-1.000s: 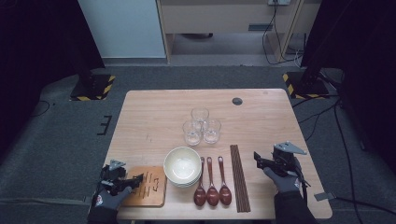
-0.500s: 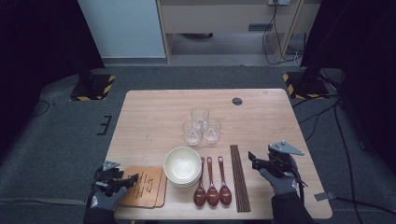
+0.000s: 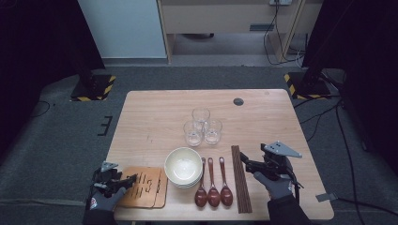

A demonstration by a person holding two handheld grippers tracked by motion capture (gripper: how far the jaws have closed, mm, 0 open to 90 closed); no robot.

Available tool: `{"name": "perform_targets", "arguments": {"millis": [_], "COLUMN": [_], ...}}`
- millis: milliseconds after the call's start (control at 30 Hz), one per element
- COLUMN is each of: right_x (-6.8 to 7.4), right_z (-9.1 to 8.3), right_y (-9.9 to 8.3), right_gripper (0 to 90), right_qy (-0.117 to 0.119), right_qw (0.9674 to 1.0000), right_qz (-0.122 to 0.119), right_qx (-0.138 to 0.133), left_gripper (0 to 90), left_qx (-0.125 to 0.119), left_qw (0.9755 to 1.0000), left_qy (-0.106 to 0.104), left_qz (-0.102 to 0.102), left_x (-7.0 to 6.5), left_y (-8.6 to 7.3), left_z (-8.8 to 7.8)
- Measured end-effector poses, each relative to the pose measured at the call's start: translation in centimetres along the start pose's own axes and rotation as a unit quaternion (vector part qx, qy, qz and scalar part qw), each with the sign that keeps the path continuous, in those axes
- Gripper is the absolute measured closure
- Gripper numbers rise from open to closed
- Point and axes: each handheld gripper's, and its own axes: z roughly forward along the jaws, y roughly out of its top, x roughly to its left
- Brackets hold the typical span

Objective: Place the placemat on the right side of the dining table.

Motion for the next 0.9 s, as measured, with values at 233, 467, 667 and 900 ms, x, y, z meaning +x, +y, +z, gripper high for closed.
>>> {"name": "perform_targets", "arguments": {"millis": [233, 467, 667, 900], "right_x": [1.4, 3.1, 5.4, 8.2], "right_z": [-0.4, -1.2, -1.4, -1.1], "right_y": [0.6, 1.6, 2.0, 2.6], "right_gripper": [15.6, 16.5, 16.6, 19.5], "right_qy": [0.001, 0.025, 0.050, 0.090], "right_qw": [0.9999, 0.9992, 0.9983, 0.9952], "right_qz": [-0.002, -0.011, -0.018, -0.019], "right_qx": [-0.017, -0.029, -0.026, -0.034], "left_gripper": [30.1, 43.6, 50.0, 59.9], "left_qx": [-0.028, -0.040, -0.032, -0.023], "left_qw": [0.9995, 0.9991, 0.9994, 0.9992], "left_qy": [-0.009, -0.006, -0.005, 0.003], "left_qz": [-0.012, -0.012, 0.012, 0.033], "left_x": [0.6, 1.0, 0.5, 0.2], "left_y": [-0.2, -0.9, -1.4, -1.6], "left_z": [-0.9, -2.3, -2.7, -3.0]}}
